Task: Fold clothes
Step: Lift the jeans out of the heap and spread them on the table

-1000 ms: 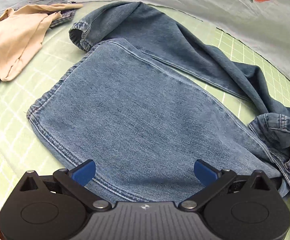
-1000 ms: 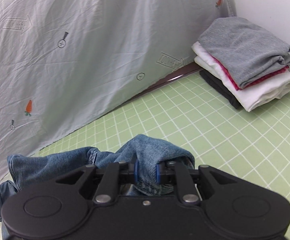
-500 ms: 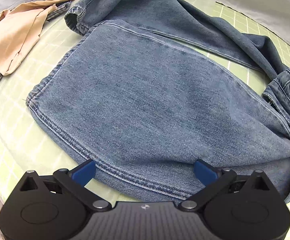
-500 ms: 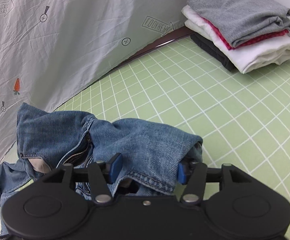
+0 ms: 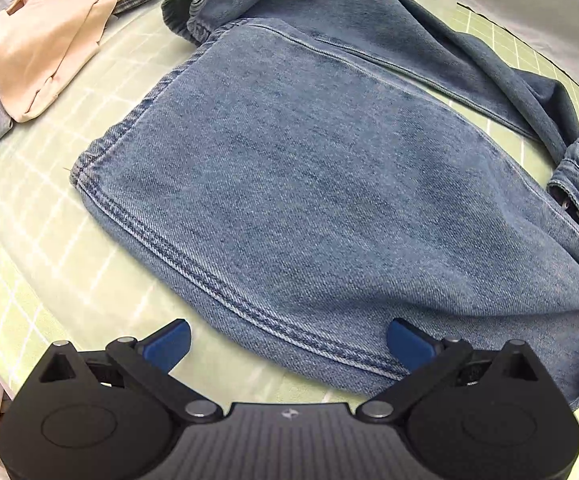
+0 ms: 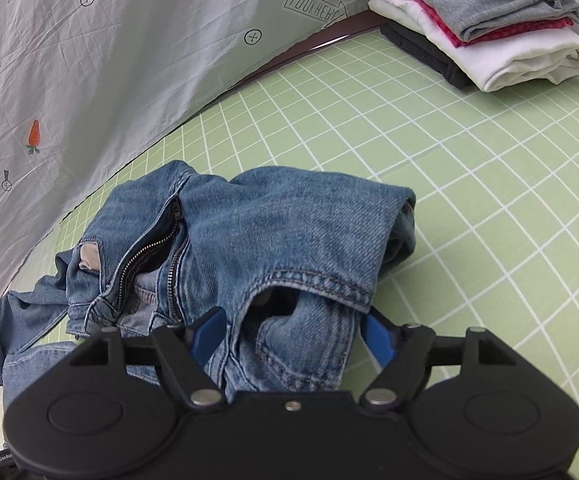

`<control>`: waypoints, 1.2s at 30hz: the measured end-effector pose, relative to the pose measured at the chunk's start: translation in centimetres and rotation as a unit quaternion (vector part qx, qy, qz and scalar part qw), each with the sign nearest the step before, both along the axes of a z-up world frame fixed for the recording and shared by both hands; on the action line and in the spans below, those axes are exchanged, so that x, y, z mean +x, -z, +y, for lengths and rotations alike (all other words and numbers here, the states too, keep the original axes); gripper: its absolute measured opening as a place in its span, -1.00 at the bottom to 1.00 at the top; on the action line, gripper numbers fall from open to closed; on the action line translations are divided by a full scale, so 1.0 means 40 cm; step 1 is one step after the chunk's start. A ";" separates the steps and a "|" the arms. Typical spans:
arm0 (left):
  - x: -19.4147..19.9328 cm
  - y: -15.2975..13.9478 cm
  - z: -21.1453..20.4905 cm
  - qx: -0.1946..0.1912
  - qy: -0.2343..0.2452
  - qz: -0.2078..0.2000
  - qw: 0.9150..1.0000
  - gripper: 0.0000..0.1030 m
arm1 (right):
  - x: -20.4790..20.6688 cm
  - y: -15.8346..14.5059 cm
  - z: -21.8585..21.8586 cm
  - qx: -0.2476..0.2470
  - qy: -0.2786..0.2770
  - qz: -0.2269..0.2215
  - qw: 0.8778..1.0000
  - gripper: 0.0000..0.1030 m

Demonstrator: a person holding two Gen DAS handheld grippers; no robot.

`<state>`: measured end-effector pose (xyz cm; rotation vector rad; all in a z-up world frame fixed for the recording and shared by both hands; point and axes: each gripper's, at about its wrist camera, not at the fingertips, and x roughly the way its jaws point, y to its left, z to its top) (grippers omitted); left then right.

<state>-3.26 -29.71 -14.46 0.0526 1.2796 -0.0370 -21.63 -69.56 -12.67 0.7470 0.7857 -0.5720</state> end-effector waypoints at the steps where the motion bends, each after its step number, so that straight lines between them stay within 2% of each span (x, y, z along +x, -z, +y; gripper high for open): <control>1: -0.003 0.000 0.000 0.000 0.001 0.000 1.000 1.00 | -0.003 0.006 -0.001 0.009 0.001 0.000 1.000 0.45; 9: -0.024 -0.005 0.020 -0.019 -0.021 0.005 1.000 1.00 | -0.025 0.031 -0.005 0.046 0.016 -0.004 0.999 0.44; 13: -0.036 -0.006 0.028 -0.022 -0.033 0.008 0.999 1.00 | -0.037 0.052 -0.008 0.083 0.016 -0.017 0.996 0.12; 16: -0.046 -0.004 0.033 -0.027 -0.041 0.007 0.999 0.99 | -0.039 0.064 -0.005 0.107 0.009 -0.025 0.994 0.00; 24: -0.061 -0.006 0.057 -0.060 -0.077 -0.001 0.995 0.99 | -0.032 0.088 -0.005 0.141 -0.003 -0.029 0.990 0.06; 28: -0.062 -0.004 0.062 -0.060 -0.081 -0.002 0.995 0.99 | -0.034 0.086 -0.007 0.145 -0.007 -0.046 0.988 -0.09; 29: -0.059 -0.004 0.063 -0.057 -0.078 -0.001 0.995 0.99 | -0.035 0.082 -0.007 0.144 -0.010 -0.053 0.988 -0.21; 33: -0.050 -0.014 0.056 -0.069 -0.064 0.002 0.996 0.98 | -0.039 0.062 -0.004 0.134 -0.019 -0.078 0.988 -0.41; 36: -0.048 -0.034 0.032 -0.077 -0.040 -0.007 0.996 0.98 | -0.044 0.055 -0.015 0.157 -0.018 -0.118 0.980 -0.59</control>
